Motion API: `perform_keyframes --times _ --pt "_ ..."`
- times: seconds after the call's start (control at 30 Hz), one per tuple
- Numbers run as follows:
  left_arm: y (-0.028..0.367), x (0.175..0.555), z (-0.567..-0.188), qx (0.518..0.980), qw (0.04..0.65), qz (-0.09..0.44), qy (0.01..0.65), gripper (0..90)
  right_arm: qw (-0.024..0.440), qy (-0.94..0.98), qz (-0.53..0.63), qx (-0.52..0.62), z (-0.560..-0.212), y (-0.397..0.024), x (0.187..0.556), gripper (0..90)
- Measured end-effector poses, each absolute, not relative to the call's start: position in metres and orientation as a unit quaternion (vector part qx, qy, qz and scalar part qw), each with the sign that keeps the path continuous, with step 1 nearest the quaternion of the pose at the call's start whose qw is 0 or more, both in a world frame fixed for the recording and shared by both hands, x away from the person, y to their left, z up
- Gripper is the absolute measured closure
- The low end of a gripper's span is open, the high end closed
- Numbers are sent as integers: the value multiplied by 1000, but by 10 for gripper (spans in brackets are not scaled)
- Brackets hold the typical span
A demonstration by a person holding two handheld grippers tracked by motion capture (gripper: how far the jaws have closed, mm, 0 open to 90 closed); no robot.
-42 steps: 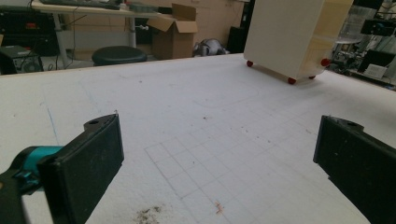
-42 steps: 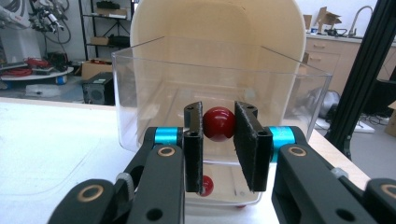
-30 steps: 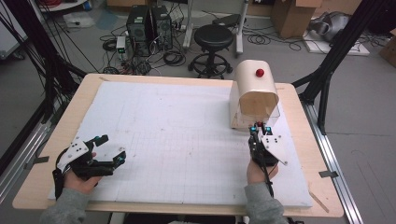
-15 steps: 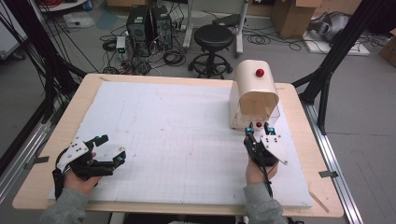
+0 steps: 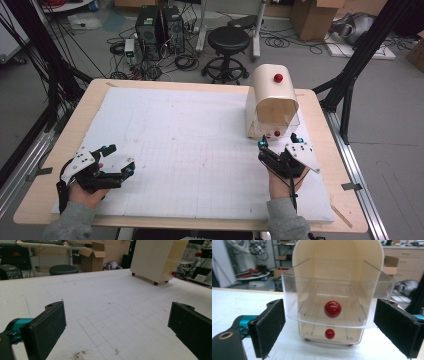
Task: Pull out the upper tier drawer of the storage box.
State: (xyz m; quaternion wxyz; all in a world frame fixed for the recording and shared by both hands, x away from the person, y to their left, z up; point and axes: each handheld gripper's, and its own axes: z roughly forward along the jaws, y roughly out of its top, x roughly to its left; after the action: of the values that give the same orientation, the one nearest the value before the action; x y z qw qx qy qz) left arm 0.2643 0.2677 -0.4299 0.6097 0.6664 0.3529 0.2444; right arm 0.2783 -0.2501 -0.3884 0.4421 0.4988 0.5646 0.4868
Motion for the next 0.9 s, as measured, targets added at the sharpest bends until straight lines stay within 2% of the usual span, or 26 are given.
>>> perform_keyframes --times 0.2,0.47,0.9 --pt "268 262 -428 663 612 246 353 21 405 604 508 462 -384 -266 271 94" --pt "260 258 -425 671 612 244 340 21 323 658 544 408 -387 -313 259 95" --pt "254 249 -422 678 616 239 324 21 317 636 562 424 -400 -371 239 94"
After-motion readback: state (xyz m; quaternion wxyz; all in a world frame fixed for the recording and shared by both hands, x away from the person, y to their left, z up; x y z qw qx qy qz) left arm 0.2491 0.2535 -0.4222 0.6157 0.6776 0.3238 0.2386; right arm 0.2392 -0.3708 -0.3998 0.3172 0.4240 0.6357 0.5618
